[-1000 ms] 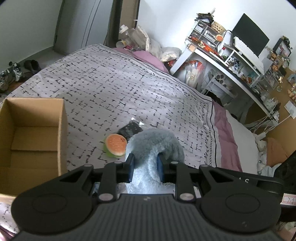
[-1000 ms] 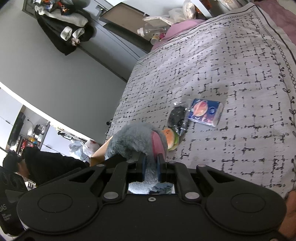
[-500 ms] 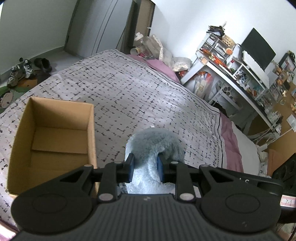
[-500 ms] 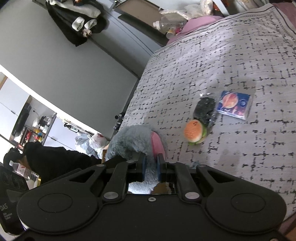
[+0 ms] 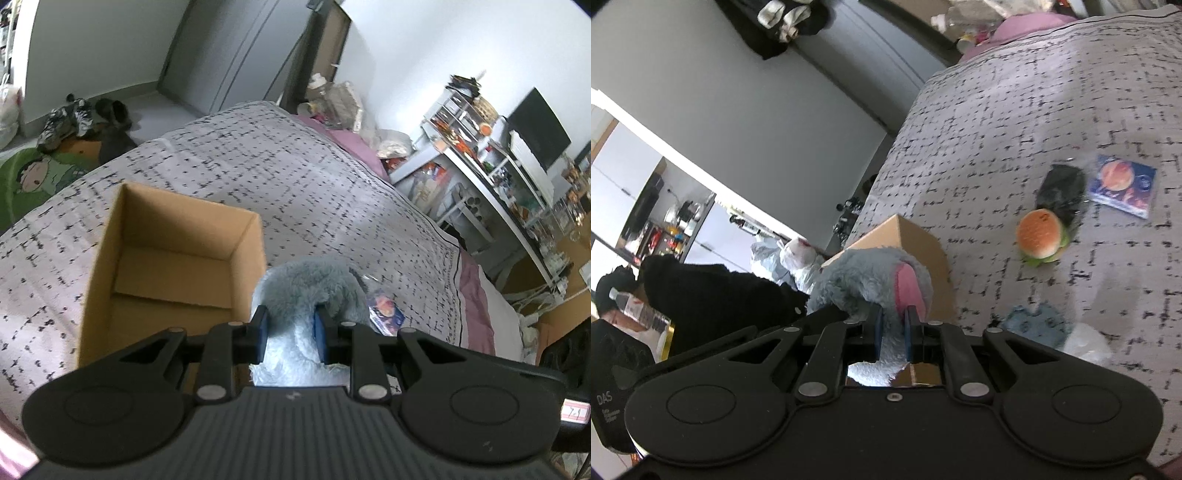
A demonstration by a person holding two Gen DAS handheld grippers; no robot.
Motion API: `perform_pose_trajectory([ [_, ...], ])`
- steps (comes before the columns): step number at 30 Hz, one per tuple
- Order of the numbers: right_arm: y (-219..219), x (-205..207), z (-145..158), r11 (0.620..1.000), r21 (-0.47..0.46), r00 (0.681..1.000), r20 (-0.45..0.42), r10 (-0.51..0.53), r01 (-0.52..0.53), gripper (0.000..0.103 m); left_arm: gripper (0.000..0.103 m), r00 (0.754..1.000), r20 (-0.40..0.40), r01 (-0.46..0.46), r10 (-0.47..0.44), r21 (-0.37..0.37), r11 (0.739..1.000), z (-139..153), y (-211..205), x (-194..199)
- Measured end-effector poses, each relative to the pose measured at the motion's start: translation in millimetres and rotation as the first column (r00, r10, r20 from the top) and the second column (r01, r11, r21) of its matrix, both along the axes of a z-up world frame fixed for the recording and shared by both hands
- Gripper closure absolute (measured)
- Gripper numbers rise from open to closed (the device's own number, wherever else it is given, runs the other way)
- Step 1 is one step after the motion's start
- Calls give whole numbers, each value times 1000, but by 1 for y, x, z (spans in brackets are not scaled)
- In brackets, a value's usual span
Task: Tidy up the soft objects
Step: 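Lift the plush with both grippers and carry it over the cardboard box, then open both grippers to drop the plush into the box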
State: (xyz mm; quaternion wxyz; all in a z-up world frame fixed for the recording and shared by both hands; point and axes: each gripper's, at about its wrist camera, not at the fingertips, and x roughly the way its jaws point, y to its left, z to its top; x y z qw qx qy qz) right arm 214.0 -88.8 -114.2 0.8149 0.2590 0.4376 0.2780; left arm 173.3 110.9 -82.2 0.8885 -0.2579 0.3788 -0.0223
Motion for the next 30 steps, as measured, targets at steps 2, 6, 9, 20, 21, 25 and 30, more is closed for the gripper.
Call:
perform_pose_trajectory([
  [2,8,0,-1,1000,-5,1000,3,12,-12,91,78,1000,-2,-6,6,-2,1000,-1,8,-1],
  [6,22,-1,-4,999,-22,1000,-1,30,-30,91,78,1000,-15,-16,16,-4,1000,-6,22,-1],
  [9,31,-2,-7,998,-38,999,-5,40,-40,91,78,999,-28,-22,22,-7,1000,-11,29,-2],
  [20,61,-6,-26,994,-88,996,-56,63,-67,86,78,994,-99,-44,43,-3,999,-36,55,-3],
  [21,62,-6,-27,994,-90,996,-65,56,-61,85,78,993,-109,-47,46,-2,999,-38,57,-3],
  [25,59,-6,-26,995,-102,997,-71,15,-22,69,75,988,-138,-65,66,11,998,-40,63,0],
  [30,47,-11,-19,997,-82,998,-68,-8,2,64,69,985,-156,-61,66,41,997,-32,61,3],
])
